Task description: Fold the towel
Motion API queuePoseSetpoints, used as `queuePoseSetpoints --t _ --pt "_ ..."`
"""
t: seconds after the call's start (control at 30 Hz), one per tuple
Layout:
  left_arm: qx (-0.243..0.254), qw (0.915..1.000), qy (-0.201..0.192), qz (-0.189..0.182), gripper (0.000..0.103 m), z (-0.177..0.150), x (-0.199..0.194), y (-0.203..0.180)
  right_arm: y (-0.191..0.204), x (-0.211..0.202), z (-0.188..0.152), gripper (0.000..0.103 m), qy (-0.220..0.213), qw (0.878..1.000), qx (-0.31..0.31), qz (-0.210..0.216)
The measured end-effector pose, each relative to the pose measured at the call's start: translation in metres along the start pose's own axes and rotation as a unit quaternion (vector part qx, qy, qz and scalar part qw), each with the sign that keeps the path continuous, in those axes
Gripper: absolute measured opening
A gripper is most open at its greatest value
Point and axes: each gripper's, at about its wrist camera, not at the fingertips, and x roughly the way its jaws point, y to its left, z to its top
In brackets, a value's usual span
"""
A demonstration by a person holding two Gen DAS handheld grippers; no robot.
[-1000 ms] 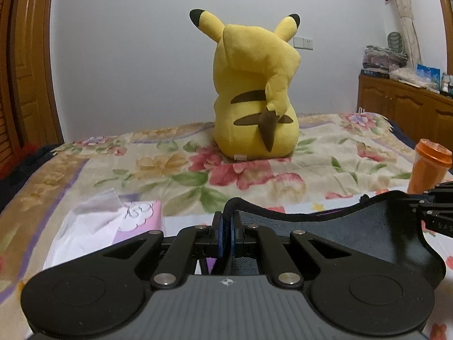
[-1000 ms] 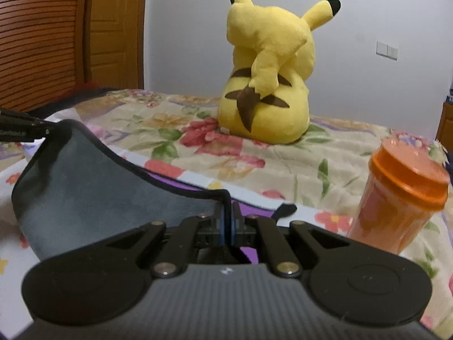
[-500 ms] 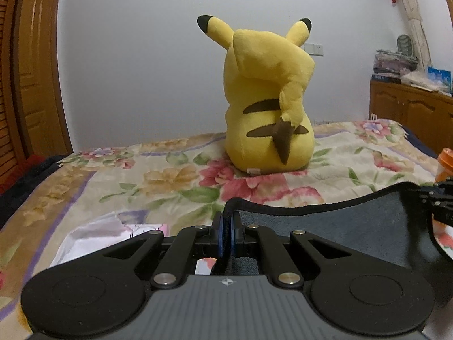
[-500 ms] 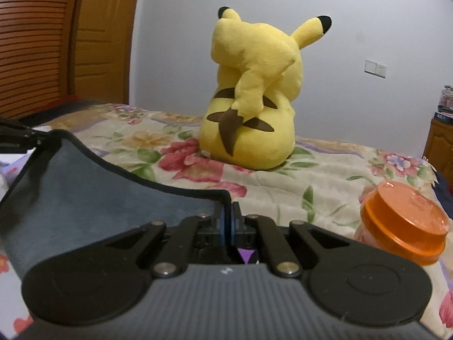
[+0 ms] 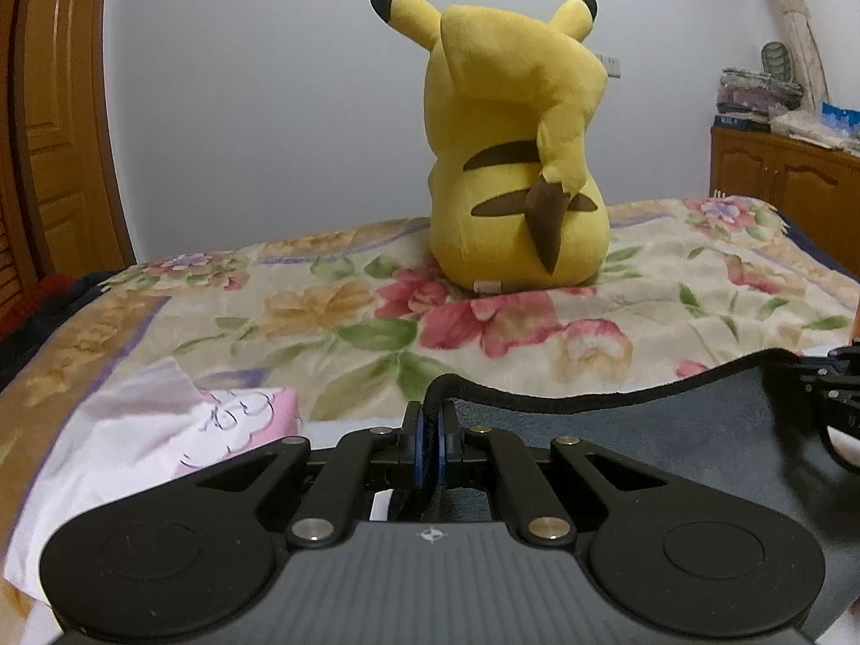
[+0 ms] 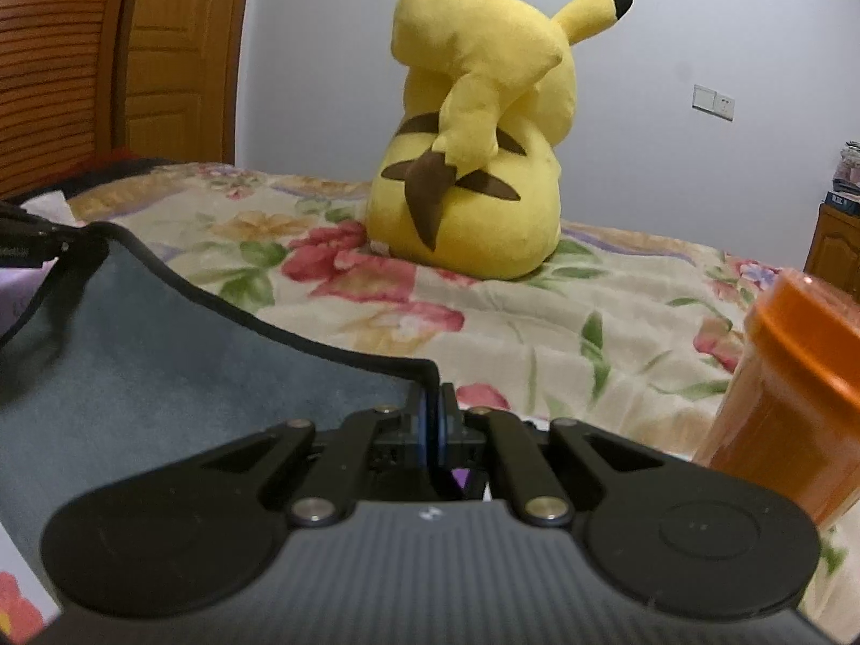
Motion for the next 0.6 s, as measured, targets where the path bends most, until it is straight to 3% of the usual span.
queuePoseSetpoints --t 0.23,0.33,0.47,0.53,0.57,0.6 --pt "0.006 0.9997 0.022 -0.004 0.009 -0.009 0.008 -0.004 0.001 0.001 -0.002 0.006 0.009 1.0 0.002 -0.004" --pt "0.008 0.9995 0.031 -0.008 0.014 -0.012 0.008 -0.006 0.0 -0.002 -0.003 0.01 0.014 1.0 0.003 -0.005" --pt "0.005 0.9989 0.044 -0.014 0.04 -0.017 0.004 -0.008 0.002 -0.009 -0.008 0.014 0.021 1.0 -0.006 -0.006" --pt "0.005 0.9988 0.047 -0.015 0.042 -0.019 -0.002 -0.009 0.003 -0.014 -0.01 0.015 0.029 1.0 -0.008 -0.008" --pt "0.006 0.9987 0.048 -0.016 0.043 -0.02 -0.006 -0.01 0.003 -0.017 -0.011 0.017 0.032 0.999 -0.006 -0.009" --pt "0.009 0.9987 0.047 -0.015 0.043 -0.02 -0.009 -0.011 0.003 -0.021 -0.013 0.031 0.035 0.999 -0.002 -0.01"
